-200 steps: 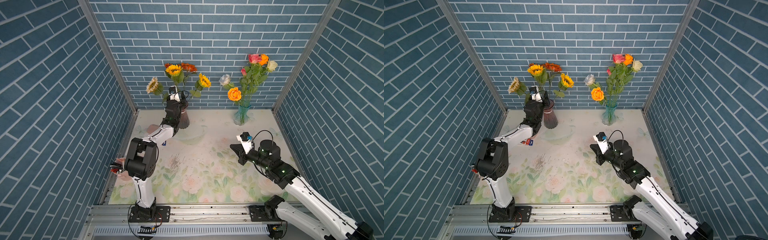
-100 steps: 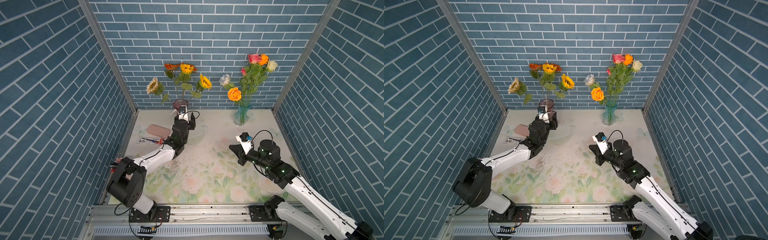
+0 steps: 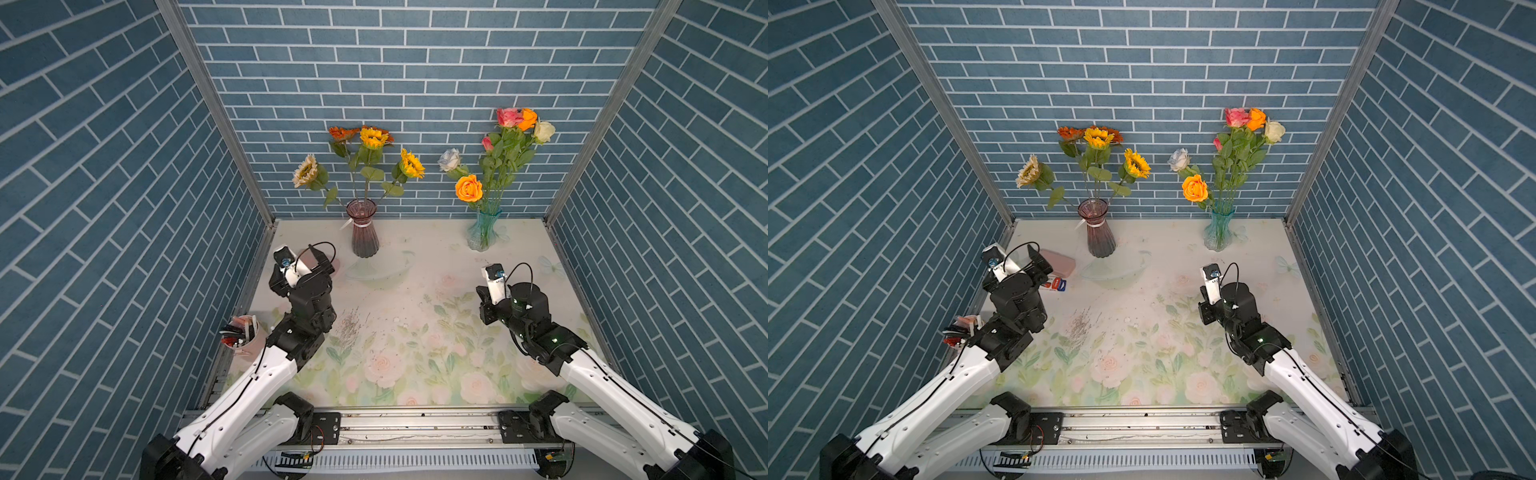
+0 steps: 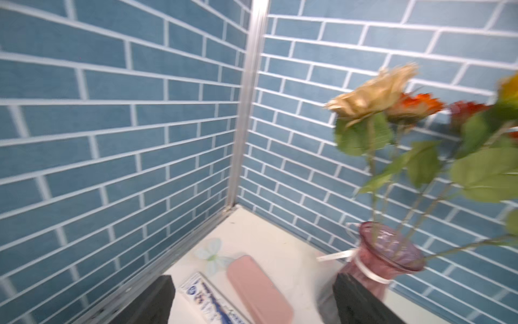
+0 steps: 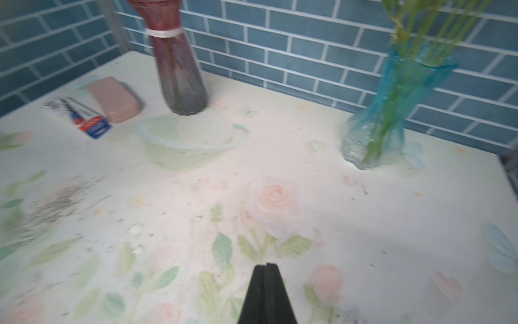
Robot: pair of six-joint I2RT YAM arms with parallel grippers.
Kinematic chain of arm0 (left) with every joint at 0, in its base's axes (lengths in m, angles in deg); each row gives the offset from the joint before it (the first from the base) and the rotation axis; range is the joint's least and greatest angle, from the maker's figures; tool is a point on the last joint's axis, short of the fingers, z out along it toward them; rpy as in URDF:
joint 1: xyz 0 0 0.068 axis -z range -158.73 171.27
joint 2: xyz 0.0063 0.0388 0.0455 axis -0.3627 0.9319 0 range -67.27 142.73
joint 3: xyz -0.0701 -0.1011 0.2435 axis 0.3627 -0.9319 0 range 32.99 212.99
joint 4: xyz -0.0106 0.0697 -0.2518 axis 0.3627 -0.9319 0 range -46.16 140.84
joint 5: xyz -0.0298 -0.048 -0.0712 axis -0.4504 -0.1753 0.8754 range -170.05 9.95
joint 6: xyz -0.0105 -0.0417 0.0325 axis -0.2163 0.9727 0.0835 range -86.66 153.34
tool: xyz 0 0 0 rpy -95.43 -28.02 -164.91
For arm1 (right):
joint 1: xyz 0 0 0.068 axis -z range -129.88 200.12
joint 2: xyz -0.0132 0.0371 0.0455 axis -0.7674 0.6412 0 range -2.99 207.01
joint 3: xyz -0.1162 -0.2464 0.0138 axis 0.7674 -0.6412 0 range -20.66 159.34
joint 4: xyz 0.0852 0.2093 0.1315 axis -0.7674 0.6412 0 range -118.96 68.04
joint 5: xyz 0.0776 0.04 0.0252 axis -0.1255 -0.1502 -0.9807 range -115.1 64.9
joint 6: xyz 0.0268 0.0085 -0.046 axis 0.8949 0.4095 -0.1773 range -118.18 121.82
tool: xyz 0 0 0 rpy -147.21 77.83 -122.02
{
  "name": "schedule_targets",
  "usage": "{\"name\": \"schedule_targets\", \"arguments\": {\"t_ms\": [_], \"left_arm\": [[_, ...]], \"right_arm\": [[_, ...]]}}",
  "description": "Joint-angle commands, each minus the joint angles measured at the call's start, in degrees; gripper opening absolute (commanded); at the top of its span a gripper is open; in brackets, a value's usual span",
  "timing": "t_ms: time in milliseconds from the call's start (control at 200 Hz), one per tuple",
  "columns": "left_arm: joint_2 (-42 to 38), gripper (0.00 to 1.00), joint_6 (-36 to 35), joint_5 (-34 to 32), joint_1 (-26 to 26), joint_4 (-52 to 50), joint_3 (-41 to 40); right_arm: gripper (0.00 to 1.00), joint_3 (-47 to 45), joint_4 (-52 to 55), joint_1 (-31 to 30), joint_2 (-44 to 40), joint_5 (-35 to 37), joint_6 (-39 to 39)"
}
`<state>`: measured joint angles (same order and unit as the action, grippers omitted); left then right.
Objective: Arrange the flowers in different vases according to their variety
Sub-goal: Reset both arms
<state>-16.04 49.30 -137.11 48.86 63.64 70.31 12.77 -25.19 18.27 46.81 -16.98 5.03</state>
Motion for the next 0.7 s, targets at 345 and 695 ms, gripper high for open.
{"name": "schedule_targets", "arguments": {"t_ms": [345, 695], "left_arm": [[-5.9, 0.97, -4.7, 21.1, -20.4, 32.9, -31.6], [23.3, 0.96, -9.3, 35.7, -24.7, 55.3, -28.5]], "right_arm": [[0.0, -25.9, -38.5, 15.1, -6.5, 24.0, -4.5], [0.0, -34.5, -66.6, 22.3, 6.7, 18.7, -6.8]]}}
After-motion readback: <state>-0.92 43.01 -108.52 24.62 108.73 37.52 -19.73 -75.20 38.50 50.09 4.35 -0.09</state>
